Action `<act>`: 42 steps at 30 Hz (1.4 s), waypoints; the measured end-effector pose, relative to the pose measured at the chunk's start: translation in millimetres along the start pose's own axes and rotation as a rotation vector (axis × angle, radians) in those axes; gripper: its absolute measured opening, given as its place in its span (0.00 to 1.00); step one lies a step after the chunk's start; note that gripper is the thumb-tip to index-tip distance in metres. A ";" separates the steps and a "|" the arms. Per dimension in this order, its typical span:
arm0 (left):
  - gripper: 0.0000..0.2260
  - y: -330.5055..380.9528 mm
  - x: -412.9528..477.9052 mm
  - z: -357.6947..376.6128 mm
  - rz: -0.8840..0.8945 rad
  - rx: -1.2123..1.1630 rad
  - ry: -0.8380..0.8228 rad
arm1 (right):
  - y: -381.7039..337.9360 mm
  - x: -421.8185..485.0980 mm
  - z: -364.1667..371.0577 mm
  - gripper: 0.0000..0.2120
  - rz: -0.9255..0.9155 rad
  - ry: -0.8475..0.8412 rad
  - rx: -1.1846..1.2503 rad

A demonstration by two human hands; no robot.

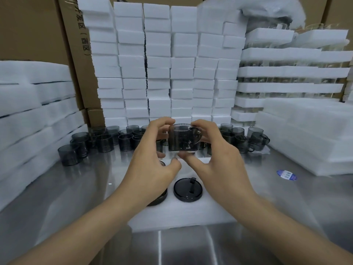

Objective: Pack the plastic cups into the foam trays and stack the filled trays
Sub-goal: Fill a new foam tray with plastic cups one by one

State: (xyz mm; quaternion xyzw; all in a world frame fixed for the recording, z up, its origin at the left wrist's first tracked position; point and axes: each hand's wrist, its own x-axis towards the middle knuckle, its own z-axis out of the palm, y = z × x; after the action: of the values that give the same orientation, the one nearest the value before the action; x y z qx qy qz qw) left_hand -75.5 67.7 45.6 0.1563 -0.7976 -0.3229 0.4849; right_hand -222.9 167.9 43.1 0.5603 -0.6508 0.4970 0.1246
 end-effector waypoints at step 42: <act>0.32 0.6 -1.0 -3.3 0.014 0.058 -0.029 | 2.6 5.6 -3.2 0.25 0.121 -0.033 0.072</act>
State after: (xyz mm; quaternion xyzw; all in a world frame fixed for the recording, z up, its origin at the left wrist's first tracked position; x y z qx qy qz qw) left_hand -72.1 67.4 46.4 0.1600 -0.8147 -0.2987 0.4706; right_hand -228.3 166.7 47.4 0.5321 -0.6673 0.5172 0.0632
